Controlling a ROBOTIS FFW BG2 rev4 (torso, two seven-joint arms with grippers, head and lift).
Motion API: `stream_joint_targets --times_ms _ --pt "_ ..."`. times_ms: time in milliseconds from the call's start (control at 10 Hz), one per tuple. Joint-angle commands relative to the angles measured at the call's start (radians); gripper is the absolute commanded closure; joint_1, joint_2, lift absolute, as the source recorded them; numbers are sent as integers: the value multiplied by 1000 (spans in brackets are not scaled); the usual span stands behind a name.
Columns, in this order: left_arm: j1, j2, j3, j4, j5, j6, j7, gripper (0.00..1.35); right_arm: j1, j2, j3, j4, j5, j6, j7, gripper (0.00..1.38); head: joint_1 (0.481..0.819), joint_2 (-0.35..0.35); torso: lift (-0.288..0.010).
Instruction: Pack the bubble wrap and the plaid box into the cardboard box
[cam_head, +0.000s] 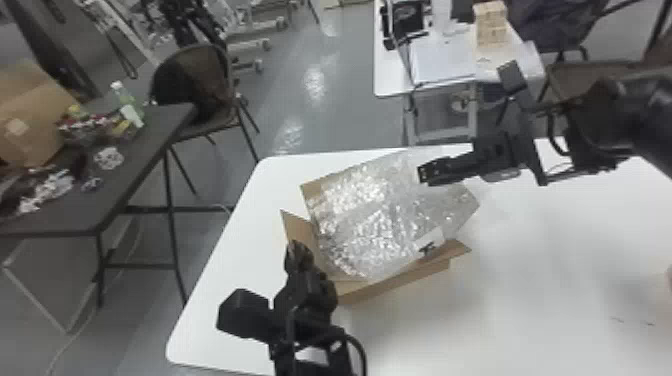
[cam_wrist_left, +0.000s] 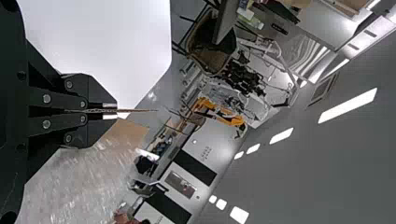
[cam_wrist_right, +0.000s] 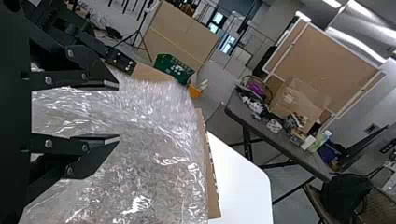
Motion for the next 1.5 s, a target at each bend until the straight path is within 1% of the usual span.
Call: stream_joint_targets --times_ms 0,100,200,300,400,500,600,700,800,900,1000,1100,1200,1300,1400 --pt "4 2 3 -2 -1 -3 2 1207 4 2 -50 11 -13 -33 2 41 695 350 -102" --pt "7 2 1 -3 -1 -5 3 1207 9 2 -91 0 7 -42 14 84 695 350 -102" --pt "12 3 3 -5 -1 -6 5 1207 15 2 -136 -27 46 -42 40 167 695 350 -102" --pt "18 3 5 -5 -2 -17 8 1207 30 2 -196 -81 83 -36 57 203 695 350 -102" --pt "22 3 3 -5 -4 -26 15 1207 75 2 -286 -176 145 -10 55 209 694 350 -102" --pt "28 0 6 -5 -5 -31 17 1207 127 2 -377 -271 197 17 48 209 683 350 -102" --pt "33 -5 9 -6 -7 -38 20 1207 196 2 -463 -376 198 45 -1 211 675 350 -102" --pt "33 -9 11 -5 -7 -40 20 1207 285 2 -544 -524 128 71 -123 213 671 350 -102" --pt "36 -14 12 -6 -9 -40 20 1207 383 -48 -608 -676 -13 68 -299 214 670 345 -102" --pt "38 -17 15 -6 -10 -44 20 1207 486 -97 -660 -836 -113 39 -463 214 667 307 -102" --pt "39 -18 15 -6 -10 -49 20 1207 589 -138 -699 -977 -193 -4 -610 214 666 254 -102" --pt "39 -20 14 -6 -10 -54 20 1207 693 -155 -736 -1103 -213 -56 -719 214 667 225 -102" --pt "38 -18 11 -6 -7 -61 20 1207 799 -146 -774 -1227 -179 -96 -788 214 673 177 -102" --pt "36 -17 11 -6 -5 -63 20 1207 923 -118 -805 -1370 -92 -150 -868 214 686 138 -102" --pt "38 -17 11 -5 -2 -72 20 1207 1047 -71 -823 -1495 54 -205 -923 214 695 102 -102"
